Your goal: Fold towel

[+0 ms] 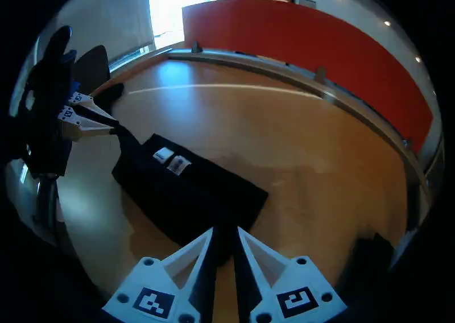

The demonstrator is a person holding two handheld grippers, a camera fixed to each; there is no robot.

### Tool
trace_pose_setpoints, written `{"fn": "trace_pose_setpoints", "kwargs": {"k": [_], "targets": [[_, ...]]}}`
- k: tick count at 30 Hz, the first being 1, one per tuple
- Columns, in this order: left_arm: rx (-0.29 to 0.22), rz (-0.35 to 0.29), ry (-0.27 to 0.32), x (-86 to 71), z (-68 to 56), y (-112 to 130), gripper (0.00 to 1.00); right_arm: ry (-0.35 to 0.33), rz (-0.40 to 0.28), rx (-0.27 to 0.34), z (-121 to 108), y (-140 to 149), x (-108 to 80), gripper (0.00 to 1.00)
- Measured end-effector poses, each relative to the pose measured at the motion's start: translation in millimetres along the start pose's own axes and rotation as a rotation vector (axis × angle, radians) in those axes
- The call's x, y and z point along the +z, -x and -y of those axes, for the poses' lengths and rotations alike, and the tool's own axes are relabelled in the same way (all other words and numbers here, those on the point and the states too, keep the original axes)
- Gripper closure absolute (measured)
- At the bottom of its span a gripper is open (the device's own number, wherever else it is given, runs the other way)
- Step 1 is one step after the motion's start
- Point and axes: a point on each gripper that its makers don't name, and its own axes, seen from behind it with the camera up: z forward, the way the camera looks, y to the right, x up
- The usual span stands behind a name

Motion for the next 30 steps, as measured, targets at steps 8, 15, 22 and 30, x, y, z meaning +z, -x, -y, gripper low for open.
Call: {"fn": "trace_pose_setpoints", "kwargs": {"k": [8, 15, 22, 30], "targets": [[-0.004, 0.000, -0.005, 18.2, 6.1, 2, 0.85, 0.019, 0.015, 0.018, -8, 3, 16.0, 0.82], [-0.011, 0.009, -0.038, 40.7, 14.8, 11, 0.82, 0.053, 0.018, 0.054, -18, 5, 32.9, 0.70], [-0.015, 0.019, -0.090, 48.0, 29.3, 18, 0.67, 0.126, 0.022, 0.053, -35, 10, 39.2, 0.37], [-0.045, 0.018, -0.081, 41.2, 31.8, 19, 0.15, 0.138, 0.008, 0.038, -37, 11, 34.1, 0.00]]}}
